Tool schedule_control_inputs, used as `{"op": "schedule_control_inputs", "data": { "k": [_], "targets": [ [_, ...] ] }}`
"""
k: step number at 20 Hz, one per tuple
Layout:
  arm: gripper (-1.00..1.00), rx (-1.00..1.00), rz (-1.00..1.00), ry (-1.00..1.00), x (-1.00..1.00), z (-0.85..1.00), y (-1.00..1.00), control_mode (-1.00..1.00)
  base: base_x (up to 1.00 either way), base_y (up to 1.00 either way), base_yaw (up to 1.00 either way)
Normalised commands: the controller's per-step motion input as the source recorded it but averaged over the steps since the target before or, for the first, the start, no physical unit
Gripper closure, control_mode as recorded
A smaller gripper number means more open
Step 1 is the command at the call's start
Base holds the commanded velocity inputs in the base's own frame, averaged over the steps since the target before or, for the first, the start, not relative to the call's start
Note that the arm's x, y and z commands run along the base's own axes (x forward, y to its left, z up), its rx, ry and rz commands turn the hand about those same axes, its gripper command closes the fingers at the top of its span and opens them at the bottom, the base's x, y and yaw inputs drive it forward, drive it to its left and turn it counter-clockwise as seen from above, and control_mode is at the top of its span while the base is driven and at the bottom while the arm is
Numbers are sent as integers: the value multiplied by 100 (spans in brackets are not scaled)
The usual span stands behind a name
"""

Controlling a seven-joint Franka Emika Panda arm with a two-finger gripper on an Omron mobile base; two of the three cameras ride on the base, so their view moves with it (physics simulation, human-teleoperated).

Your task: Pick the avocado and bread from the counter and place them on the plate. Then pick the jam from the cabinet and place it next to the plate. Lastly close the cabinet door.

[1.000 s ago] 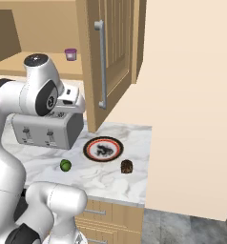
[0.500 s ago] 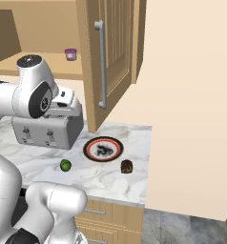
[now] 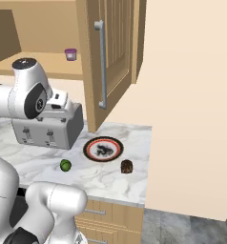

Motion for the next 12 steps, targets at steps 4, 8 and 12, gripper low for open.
{"op": "schedule_control_inputs", "data": {
  "k": [4,8,12],
  "targets": [
    [-100,0,0,7,0,-26,11,-100,0,0,0],
    [-100,0,0,8,0,-26,12,-100,0,0,0],
    [-100,0,0,10,0,-30,9,-100,0,0,0]
  ]
}}
